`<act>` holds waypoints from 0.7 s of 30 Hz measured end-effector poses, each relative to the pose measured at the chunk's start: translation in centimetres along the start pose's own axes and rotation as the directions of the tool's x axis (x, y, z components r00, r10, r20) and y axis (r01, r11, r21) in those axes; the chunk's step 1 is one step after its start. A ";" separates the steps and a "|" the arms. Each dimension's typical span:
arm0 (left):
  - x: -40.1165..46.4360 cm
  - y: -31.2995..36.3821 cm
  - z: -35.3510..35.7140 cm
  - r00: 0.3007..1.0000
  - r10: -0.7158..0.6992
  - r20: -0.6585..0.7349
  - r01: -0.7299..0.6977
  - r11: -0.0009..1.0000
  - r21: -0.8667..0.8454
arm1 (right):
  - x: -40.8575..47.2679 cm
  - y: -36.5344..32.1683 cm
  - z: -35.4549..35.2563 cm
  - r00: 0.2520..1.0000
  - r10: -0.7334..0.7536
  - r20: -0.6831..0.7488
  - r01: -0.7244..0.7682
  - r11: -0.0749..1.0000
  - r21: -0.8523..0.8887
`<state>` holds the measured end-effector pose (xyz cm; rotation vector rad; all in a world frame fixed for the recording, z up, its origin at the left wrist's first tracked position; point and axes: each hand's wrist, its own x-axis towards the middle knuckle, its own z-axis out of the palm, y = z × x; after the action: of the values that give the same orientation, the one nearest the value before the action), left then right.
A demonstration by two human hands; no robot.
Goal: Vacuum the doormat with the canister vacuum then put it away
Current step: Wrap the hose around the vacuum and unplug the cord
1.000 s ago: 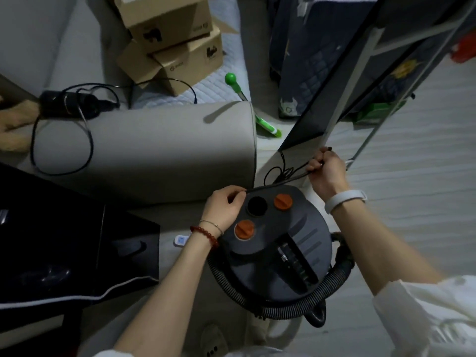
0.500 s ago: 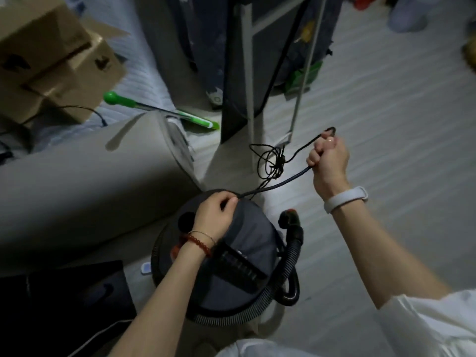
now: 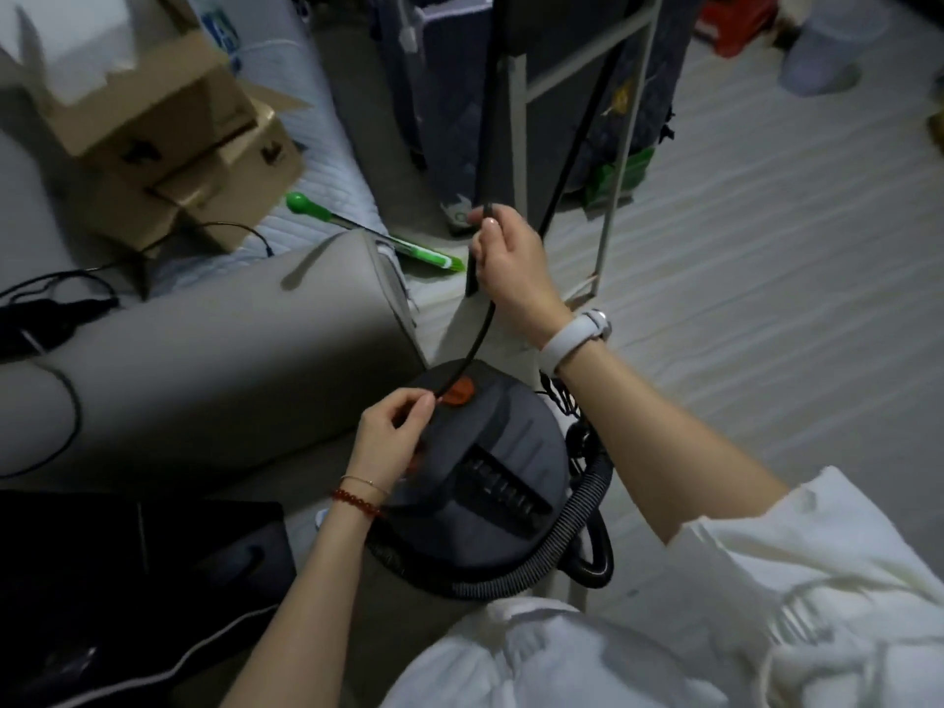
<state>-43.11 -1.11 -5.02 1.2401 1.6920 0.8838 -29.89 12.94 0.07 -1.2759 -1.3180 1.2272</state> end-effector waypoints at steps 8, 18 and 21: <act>-8.9 -4.5 -8.2 0.968 -0.178 -0.178 0.098 0.918 -0.385 | -11.6 -6.6 12.9 0.916 -0.232 0.328 0.229 0.972 0.047; -20.2 -12.6 -13.8 0.812 -0.531 0.243 0.511 0.446 -0.735 | -34.6 3.1 16.1 0.782 0.017 0.623 0.138 0.970 -0.200; -20.6 -12.4 -12.4 0.750 -0.564 0.345 0.620 0.420 -0.662 | -38.4 5.0 14.5 0.710 0.113 0.695 0.155 0.938 -0.311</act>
<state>-55.78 -24.94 -6.65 0.0447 1.2996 0.9068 -41.46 -26.43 -5.15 -1.0303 -2.1867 1.6003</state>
